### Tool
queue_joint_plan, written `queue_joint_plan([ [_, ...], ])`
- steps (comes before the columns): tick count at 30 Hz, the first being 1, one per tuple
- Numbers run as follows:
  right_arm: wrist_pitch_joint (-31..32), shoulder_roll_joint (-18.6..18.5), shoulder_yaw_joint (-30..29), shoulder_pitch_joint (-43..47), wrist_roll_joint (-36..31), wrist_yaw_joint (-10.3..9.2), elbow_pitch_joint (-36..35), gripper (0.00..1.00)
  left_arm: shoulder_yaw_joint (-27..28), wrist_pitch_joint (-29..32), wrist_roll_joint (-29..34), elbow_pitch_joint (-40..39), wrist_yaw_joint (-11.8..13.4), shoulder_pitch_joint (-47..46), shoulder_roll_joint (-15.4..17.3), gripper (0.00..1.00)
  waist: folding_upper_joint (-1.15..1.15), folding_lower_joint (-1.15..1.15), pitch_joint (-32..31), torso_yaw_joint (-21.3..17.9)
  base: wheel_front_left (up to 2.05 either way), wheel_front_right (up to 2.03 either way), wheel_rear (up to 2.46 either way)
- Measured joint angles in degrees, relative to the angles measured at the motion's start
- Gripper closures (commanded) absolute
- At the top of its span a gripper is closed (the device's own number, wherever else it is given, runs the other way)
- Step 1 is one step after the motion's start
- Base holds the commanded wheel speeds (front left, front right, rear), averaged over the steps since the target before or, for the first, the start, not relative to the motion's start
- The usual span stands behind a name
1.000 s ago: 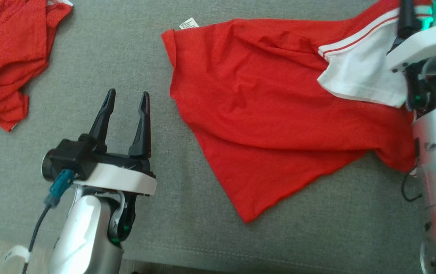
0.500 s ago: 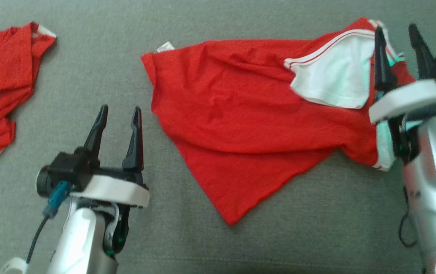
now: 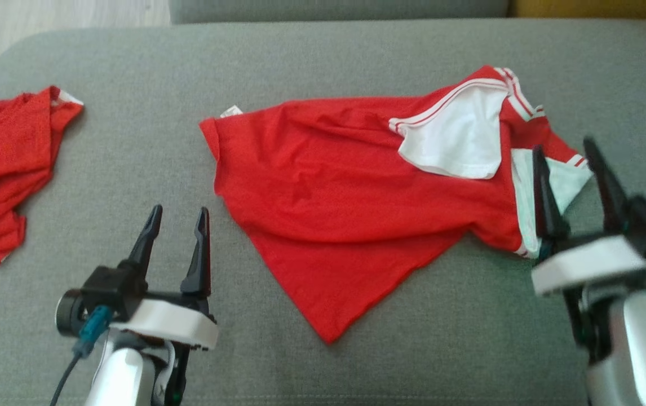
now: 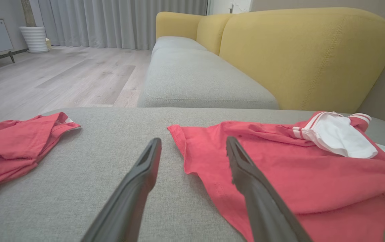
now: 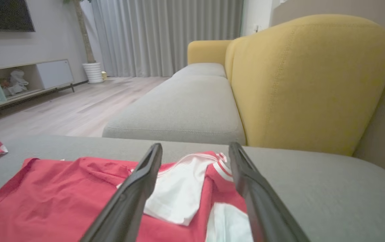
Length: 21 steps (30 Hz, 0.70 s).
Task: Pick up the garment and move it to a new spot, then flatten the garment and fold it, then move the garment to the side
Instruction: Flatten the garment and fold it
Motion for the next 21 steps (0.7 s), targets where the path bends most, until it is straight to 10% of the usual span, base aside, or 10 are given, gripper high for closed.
queue_joint_plan([
  [21,4.2,3.3,-1.2,11.9,1.0,0.0,-8.9,0.0,-1.1,1.1,0.0,-0.3,0.8,2.7,0.9,0.0,0.0,0.0,-2.5,-0.5,0.0,0.0,0.0],
])
